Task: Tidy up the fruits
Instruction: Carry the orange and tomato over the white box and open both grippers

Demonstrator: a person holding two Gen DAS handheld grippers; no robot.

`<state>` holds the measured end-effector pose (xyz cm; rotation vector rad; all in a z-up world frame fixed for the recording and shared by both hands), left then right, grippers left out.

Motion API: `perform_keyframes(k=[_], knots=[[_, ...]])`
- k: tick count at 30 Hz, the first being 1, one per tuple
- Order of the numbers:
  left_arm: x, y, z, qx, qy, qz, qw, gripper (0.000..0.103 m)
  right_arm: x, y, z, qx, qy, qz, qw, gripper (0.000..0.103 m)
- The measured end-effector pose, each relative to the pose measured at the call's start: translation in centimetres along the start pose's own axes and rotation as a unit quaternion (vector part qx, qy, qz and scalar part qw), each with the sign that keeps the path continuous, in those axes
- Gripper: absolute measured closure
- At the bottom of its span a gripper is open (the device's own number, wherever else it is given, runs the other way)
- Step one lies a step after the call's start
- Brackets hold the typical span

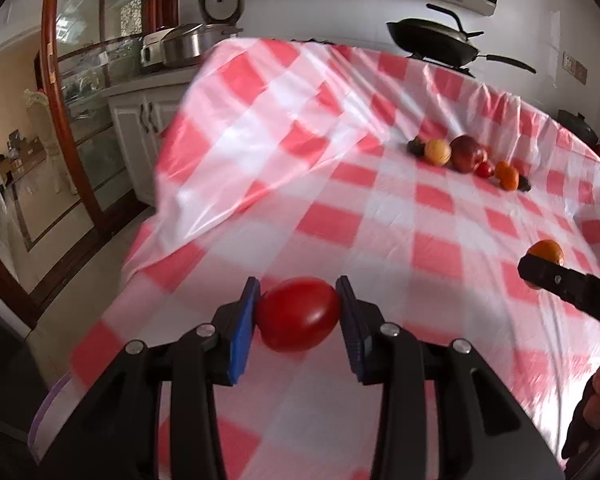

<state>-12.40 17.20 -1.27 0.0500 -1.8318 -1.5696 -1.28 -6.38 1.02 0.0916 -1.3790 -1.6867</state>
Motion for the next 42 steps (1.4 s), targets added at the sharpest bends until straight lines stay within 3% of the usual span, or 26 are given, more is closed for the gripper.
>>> perform_keyframes(k=[10,19,22,25,28,36,39,42], knots=[[2.7,-3.7,7.4,0.017,0.039,0.014,0.9990,0.064,0.7,-6.9,9.4,0.110,0.060,0.051,0.991,0.061],[8.8,-5.6,17.4,0.061,0.102,-0.008,0.9929,0.064,2.7,-12.0,19.0,0.215,0.158,0.074,0.961,0.061],[10.1,-7.5,20.7,0.085,0.121,0.005,0.9890,0.064,3.5,-15.0,22.0,0.259,0.196,0.089,0.942,0.061],[10.7,-10.2,23.4,0.092,0.144,0.032,0.9847,0.064,4.3,-18.6,25.0,0.306,0.238,0.114,0.915,0.061],[10.3,-13.7,25.1,0.101,0.159,0.074,0.9793,0.064,4.6,-23.5,27.4,0.360,0.275,0.158,0.877,0.061],[7.0,-23.2,27.3,0.160,0.170,0.193,0.9529,0.063,0.2,-34.4,28.7,0.480,0.256,0.273,0.793,0.061],[6.1,-24.8,28.2,0.162,0.185,0.217,0.9447,0.063,-1.6,-37.0,28.8,0.496,0.242,0.308,0.775,0.061],[5.4,-26.2,29.3,0.144,0.216,0.237,0.9361,0.063,-3.0,-38.9,28.4,0.490,0.231,0.335,0.771,0.061]])
Point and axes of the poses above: each gripper's, at about its wrist camera, not at the fingertips, and x roughly against the way its jaws point, z to its left, y to its top, the point moved 9 cm from there along -x, roughly the way its jaws point, and after that the axes turned 13 degrees about -z, right-handed, at the moved point
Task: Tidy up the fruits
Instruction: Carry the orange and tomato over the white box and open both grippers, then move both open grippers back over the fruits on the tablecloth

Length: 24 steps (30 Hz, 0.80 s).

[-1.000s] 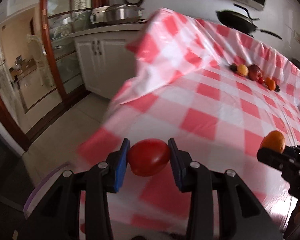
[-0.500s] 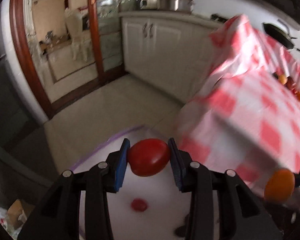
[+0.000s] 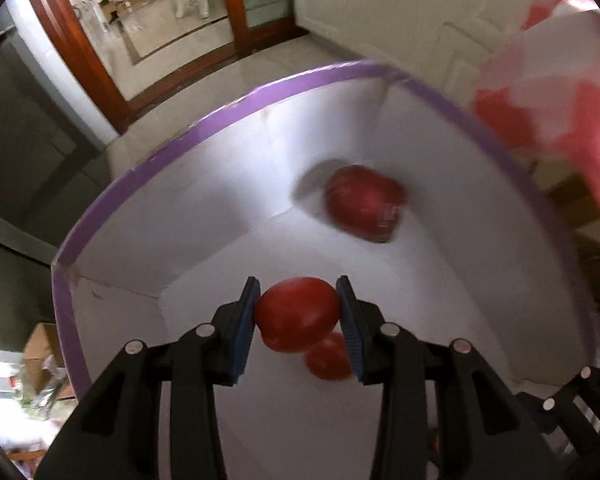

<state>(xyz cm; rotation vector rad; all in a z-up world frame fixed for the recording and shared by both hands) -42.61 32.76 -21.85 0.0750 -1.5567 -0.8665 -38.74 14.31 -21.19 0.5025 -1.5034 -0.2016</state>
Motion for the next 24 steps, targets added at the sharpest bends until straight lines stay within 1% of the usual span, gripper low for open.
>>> perform_keyframes(k=[2,4,7,11,13,14,15,16,17,19,21,22,24], knots=[[-1.0,-0.4,0.9,0.000,0.019,0.015,0.9997,0.063,-1.1,-0.5,-0.2,-0.009,0.001,0.016,1.000,0.061],[-1.7,-1.0,1.7,0.004,0.030,0.027,0.9992,0.063,-1.6,-0.9,-0.5,-0.019,0.005,0.025,0.999,0.061],[-2.3,-1.6,2.2,0.004,0.043,0.043,0.9982,0.063,-1.4,-0.5,-0.6,-0.028,0.011,0.013,0.999,0.061],[-2.3,-1.7,2.0,0.000,0.046,0.045,0.9979,0.062,-1.2,-0.8,-0.7,-0.035,0.007,0.014,0.999,0.060],[-2.3,-1.8,1.9,-0.004,0.050,0.045,0.9977,0.062,-0.9,-0.9,-1.0,-0.042,0.002,0.011,0.999,0.054],[-2.4,-1.7,1.9,-0.007,0.053,0.045,0.9976,0.062,-0.7,-0.9,-1.4,-0.047,0.001,0.009,0.999,0.047],[-2.4,-1.7,1.9,-0.009,0.055,0.045,0.9974,0.057,-0.5,-1.0,-1.8,-0.052,0.001,0.006,0.999,0.044],[-2.4,-1.7,2.0,-0.008,0.055,0.047,0.9973,0.050,-0.2,-0.9,-2.0,-0.059,0.000,0.001,0.998,0.043],[-2.6,-1.6,1.7,-0.007,0.055,0.049,0.9973,0.046,0.1,-0.9,-2.3,-0.061,-0.001,-0.003,0.998,0.043],[-2.5,-1.5,2.0,-0.004,0.061,0.050,0.9969,0.030,1.0,-0.6,-2.4,-0.059,-0.006,-0.015,0.998,0.040],[-2.0,-0.8,2.5,0.003,0.069,0.044,0.9966,0.025,2.6,0.0,-2.0,-0.041,-0.014,-0.040,0.998,0.037],[-1.6,-0.4,2.8,0.003,0.076,0.038,0.9964,0.024,4.0,0.6,-1.5,-0.025,-0.017,-0.064,0.997,0.036],[-0.1,1.2,3.6,0.003,0.106,0.013,0.9943,0.024,6.5,1.8,-0.7,0.000,-0.015,-0.104,0.994,0.036]])
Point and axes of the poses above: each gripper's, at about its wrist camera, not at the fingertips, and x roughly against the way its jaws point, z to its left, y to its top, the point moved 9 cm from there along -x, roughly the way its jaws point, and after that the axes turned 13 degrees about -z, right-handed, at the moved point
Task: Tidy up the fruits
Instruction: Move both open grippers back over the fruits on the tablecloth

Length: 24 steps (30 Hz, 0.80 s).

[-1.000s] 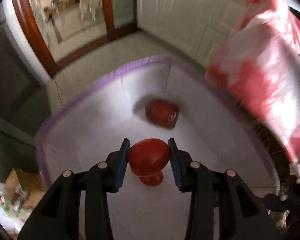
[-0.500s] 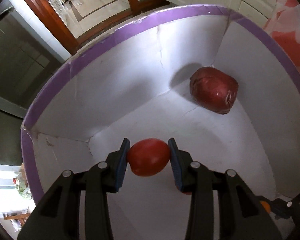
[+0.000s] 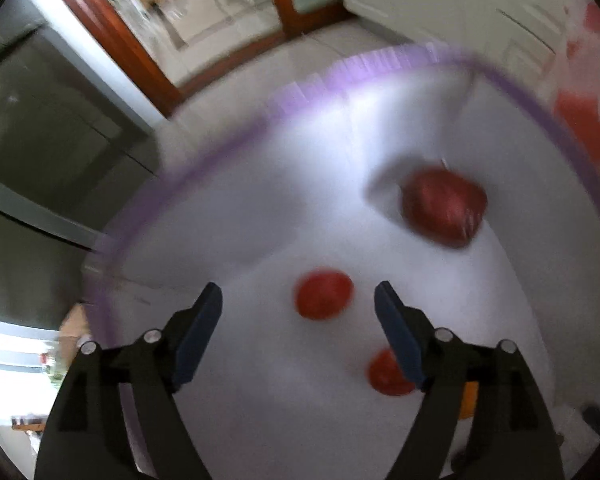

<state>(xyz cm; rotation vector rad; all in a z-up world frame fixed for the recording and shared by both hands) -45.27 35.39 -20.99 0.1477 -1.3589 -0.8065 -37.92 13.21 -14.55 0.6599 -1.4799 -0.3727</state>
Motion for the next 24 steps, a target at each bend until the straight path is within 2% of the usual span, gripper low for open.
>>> perform_keyframes(k=[2,3,5,6,8,9,10,11,13,15,17,19,21,23,24], knots=[[3.6,3.5,2.1,0.017,0.062,-0.079,0.9948,0.024,4.1,1.8,0.5,0.017,0.009,-0.063,0.998,0.036],[6.2,5.7,2.7,0.029,0.079,-0.132,0.9877,0.024,5.4,3.5,0.5,0.020,0.014,-0.095,0.995,0.034],[11.2,9.2,2.9,0.051,0.086,-0.224,0.9696,0.016,11.4,5.9,-0.7,0.012,0.011,-0.181,0.983,0.028],[13.9,10.8,2.5,0.062,0.082,-0.272,0.9570,0.004,13.7,6.7,-1.5,0.006,0.002,-0.214,0.977,0.025],[20.6,13.9,0.2,0.082,0.048,-0.376,0.9216,0.001,18.3,7.7,-4.2,-0.011,-0.035,-0.277,0.960,0.020],[23.7,15.3,-2.0,0.088,0.009,-0.417,0.9046,0.001,20.9,7.7,-6.1,-0.023,-0.059,-0.305,0.950,0.017],[25.2,16.1,-4.0,0.087,-0.022,-0.429,0.8986,0.001,24.0,7.4,-8.8,-0.046,-0.096,-0.340,0.934,0.016],[26.6,17.2,-7.1,0.082,-0.071,-0.431,0.8959,0.001,26.7,6.7,-11.2,-0.065,-0.126,-0.363,0.921,0.016],[28.0,18.8,-13.1,0.069,-0.147,-0.414,0.8958,0.001,29.8,5.2,-15.2,-0.094,-0.182,-0.383,0.901,0.016],[28.3,19.8,-19.3,0.048,-0.203,-0.381,0.9008,0.001,33.2,2.7,-20.7,-0.136,-0.247,-0.383,0.880,0.016],[28.7,20.4,-27.3,0.025,-0.270,-0.340,0.9004,0.001,35.7,-0.7,-26.5,-0.197,-0.305,-0.368,0.856,0.016],[28.9,20.2,-34.0,-0.002,-0.300,-0.317,0.8999,0.001,37.4,-4.1,-31.2,-0.254,-0.352,-0.348,0.831,0.016],[29.5,19.4,-41.2,-0.040,-0.327,-0.299,0.8956,0.001,38.8,-8.5,-36.3,-0.319,-0.389,-0.315,0.805,0.016],[29.0,18.5,-46.5,-0.073,-0.343,-0.276,0.8947,0.001,39.6,-12.5,-40.0,-0.368,-0.416,-0.286,0.780,0.016],[29.4,18.2,-48.4,-0.081,-0.351,-0.269,0.8933,0.001,38.7,-13.9,-41.1,-0.382,-0.424,-0.274,0.774,0.016]])
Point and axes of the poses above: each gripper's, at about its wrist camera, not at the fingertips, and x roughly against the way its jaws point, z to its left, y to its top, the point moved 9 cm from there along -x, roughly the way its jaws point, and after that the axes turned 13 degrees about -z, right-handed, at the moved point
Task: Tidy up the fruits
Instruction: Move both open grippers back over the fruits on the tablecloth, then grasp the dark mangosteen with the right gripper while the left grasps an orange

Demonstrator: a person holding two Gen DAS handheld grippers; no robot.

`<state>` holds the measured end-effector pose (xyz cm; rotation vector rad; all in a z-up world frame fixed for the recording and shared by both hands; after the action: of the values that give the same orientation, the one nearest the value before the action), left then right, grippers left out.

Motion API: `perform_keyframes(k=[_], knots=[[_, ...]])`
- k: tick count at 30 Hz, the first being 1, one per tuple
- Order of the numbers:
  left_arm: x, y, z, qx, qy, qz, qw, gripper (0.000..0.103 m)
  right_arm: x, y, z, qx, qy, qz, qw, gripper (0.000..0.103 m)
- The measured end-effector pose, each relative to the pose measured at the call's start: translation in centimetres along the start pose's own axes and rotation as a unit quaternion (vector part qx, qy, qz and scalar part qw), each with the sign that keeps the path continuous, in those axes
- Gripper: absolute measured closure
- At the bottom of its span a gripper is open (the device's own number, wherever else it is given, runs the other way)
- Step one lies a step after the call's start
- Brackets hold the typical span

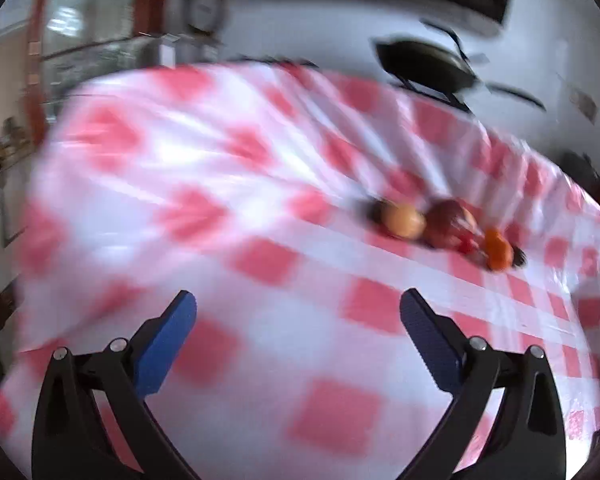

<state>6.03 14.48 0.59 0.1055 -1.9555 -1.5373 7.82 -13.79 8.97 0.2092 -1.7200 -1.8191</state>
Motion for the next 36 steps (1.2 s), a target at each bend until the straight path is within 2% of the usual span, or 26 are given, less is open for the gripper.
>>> perform_keyframes(k=[3,6,8,11,12,13,16,17,20,24,28,31,36], knots=[[-3.6,-0.2,-5.1,0.004,-0.025,0.008,0.9996,0.001,-2.6,-1.9,-5.7,-0.031,-0.051,0.034,0.998,0.016],[-5.1,0.0,-6.6,0.023,-0.040,0.013,0.9988,0.001,-4.3,-3.7,-11.5,-0.097,-0.091,0.052,0.990,0.016],[-7.2,-0.1,-7.8,0.062,-0.049,0.020,0.9967,0.001,-5.2,-4.4,-15.2,-0.129,-0.118,0.062,0.983,0.016],[-8.7,-1.3,-7.7,0.130,-0.063,0.042,0.9886,0.002,-6.0,-5.6,-19.0,-0.157,-0.142,0.069,0.975,0.016],[-8.5,-1.0,-7.4,0.146,-0.078,0.032,0.9856,0.002,-6.4,-5.6,-19.8,-0.155,-0.146,0.069,0.975,0.016],[-8.2,-0.8,-6.8,0.157,-0.088,0.022,0.9835,0.002,-6.6,-5.6,-20.3,-0.152,-0.149,0.070,0.975,0.016],[-8.6,-1.4,-6.1,0.185,-0.095,0.041,0.9772,0.002,-9.1,-5.7,-20.9,-0.135,-0.154,0.084,0.975,0.023],[-8.7,-1.5,-6.1,0.186,-0.094,0.043,0.9770,0.002,-10.3,-5.7,-20.6,-0.124,-0.153,0.092,0.976,0.026],[-8.6,-1.4,-6.6,0.172,-0.098,0.041,0.9793,0.002,-13.4,-4.4,-19.0,-0.083,-0.131,0.094,0.983,0.028],[-8.4,-1.2,-7.1,0.155,-0.100,0.042,0.9819,0.002,-17.2,-3.7,-18.5,-0.054,-0.119,0.119,0.984,0.045],[-8.6,-1.2,-7.0,0.159,-0.099,0.046,0.9812,0.002,-19.7,-3.8,-18.9,-0.058,-0.108,0.141,0.982,0.045],[-8.6,-1.3,-7.1,0.156,-0.099,0.046,0.9818,0.002,-21.2,-3.6,-18.4,-0.036,-0.106,0.149,0.982,0.045],[-8.6,-1.3,-7.1,0.155,-0.099,0.047,0.9818,0.002,-23.8,-3.2,-17.9,-0.023,-0.112,0.157,0.981,0.050]])
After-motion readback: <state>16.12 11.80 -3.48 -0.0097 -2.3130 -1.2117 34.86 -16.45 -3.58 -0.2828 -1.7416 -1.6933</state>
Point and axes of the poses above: each gripper's, at about its wrist camera, not at the fingertips, and x roughly against the way its jaws point, z to its left, y to its top, the point moved 9 cm from there along -x, roughly the way its jaws point, and after that the axes turned 13 degrees about -z, right-handed, at the moved point
